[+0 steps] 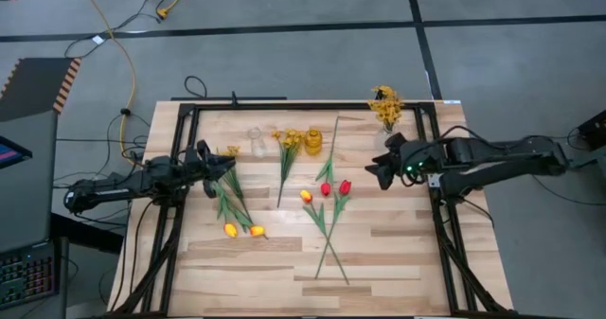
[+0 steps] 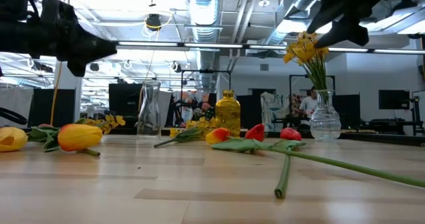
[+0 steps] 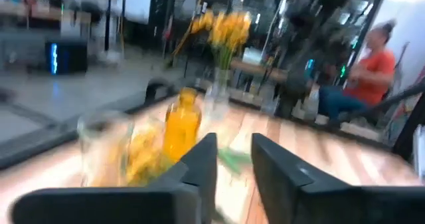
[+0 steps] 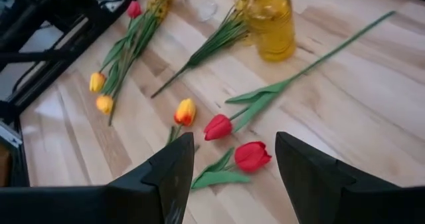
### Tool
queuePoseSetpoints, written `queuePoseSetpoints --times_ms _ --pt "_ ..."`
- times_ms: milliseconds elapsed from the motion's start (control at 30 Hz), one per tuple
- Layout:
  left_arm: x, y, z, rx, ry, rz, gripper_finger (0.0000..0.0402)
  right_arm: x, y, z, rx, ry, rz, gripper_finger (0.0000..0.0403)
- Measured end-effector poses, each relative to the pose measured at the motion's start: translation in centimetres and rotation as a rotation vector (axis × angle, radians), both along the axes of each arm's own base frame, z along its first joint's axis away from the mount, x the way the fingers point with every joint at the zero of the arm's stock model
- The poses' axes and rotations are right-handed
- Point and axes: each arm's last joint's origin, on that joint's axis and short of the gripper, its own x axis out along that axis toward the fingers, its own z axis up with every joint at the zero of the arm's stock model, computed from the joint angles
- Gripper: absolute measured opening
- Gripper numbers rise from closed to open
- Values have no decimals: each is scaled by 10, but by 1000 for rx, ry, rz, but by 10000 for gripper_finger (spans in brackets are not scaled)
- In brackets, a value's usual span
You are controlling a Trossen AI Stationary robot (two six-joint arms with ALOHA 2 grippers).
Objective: Sort flowers into vase by color
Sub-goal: Put the left yellow flowers into the right transparent flower vase
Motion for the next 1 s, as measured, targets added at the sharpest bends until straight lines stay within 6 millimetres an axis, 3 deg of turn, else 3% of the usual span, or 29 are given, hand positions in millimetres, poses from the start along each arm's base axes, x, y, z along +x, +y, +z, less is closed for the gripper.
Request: queuePoseSetpoints --times_ms 267,433,733,1000 --pt "-9 -1 23 -126 9 1 187 16 9 -9 -1 30 40 240" --pt "-15 -2 35 -210 9 -6 222 19 13 -11 -2 42 62 240" --pt "-20 -4 62 -344 -65 -51 227 28 20 -10 1 -12 89 240" --pt "-9 -3 89 -401 130 -5 218 39 21 -20 -4 27 91 240"
